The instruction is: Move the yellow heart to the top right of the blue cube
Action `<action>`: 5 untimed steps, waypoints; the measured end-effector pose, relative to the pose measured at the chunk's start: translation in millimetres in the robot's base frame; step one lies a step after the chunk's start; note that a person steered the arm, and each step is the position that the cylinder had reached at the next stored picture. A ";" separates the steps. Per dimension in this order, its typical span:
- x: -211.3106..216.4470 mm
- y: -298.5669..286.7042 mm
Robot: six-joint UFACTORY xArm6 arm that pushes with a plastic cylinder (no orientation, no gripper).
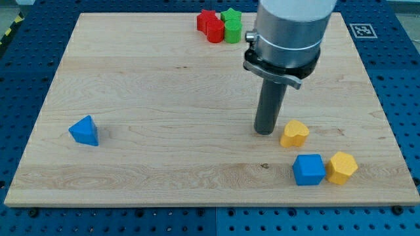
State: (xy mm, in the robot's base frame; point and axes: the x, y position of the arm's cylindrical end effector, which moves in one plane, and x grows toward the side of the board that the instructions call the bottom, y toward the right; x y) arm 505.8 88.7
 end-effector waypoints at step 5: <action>19.3 53.0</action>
State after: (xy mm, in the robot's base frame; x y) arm 525.1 141.6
